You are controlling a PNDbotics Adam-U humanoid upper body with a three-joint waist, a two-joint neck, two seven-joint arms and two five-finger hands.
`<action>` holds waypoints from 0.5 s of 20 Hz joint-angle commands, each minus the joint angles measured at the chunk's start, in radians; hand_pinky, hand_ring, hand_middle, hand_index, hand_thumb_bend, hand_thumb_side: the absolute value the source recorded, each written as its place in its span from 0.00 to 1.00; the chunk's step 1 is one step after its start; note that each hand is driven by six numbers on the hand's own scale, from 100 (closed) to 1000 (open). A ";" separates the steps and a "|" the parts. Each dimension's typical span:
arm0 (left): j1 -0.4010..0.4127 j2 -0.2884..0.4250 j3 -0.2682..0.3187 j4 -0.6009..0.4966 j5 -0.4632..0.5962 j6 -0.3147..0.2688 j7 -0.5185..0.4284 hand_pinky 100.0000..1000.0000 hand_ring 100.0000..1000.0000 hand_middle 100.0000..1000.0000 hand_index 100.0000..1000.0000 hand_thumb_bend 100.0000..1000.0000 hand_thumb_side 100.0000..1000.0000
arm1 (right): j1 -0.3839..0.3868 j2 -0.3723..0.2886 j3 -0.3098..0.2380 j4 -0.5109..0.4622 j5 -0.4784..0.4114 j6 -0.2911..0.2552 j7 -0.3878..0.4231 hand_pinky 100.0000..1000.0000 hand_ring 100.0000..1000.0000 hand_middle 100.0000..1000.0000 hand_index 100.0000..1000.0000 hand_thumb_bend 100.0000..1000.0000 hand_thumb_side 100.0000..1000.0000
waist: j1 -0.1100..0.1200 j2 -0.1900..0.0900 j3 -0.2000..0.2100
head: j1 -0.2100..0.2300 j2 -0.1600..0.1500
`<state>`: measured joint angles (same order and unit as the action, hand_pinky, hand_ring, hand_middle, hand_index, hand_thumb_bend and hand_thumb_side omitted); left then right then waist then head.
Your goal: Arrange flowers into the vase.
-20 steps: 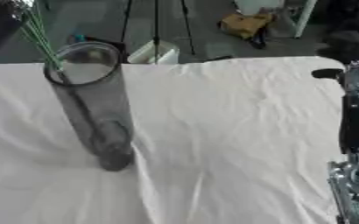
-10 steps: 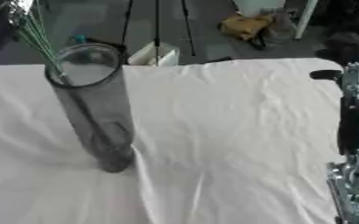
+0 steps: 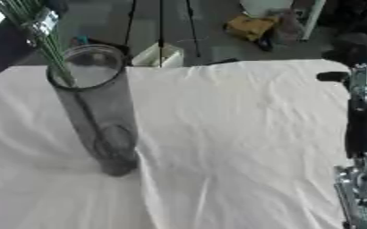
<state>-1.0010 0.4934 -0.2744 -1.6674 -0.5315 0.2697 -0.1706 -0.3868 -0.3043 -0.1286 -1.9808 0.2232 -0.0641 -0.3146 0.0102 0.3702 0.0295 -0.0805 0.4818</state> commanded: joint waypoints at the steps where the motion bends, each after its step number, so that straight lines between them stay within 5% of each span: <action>1: -0.020 0.032 0.002 -0.015 -0.023 -0.017 -0.046 0.41 0.69 0.70 0.78 0.00 1.00 | -0.007 -0.013 -0.005 -0.019 -0.006 -0.001 0.001 0.55 0.74 0.58 0.74 0.00 1.00 | -0.011 -0.007 -0.002 | -0.001 -0.011; 10: -0.017 0.042 0.003 -0.035 -0.054 -0.061 -0.163 0.62 0.81 0.83 0.93 0.00 1.00 | -0.007 -0.013 -0.006 -0.019 -0.007 -0.002 0.001 0.55 0.74 0.58 0.74 0.00 1.00 | -0.010 -0.008 -0.003 | -0.001 -0.015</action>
<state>-1.0011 0.5035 -0.2743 -1.6818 -0.5783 0.2151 -0.3161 -0.3867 -0.3043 -0.1288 -1.9808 0.2207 -0.0641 -0.3146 0.0102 0.3702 0.0269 -0.0805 0.4815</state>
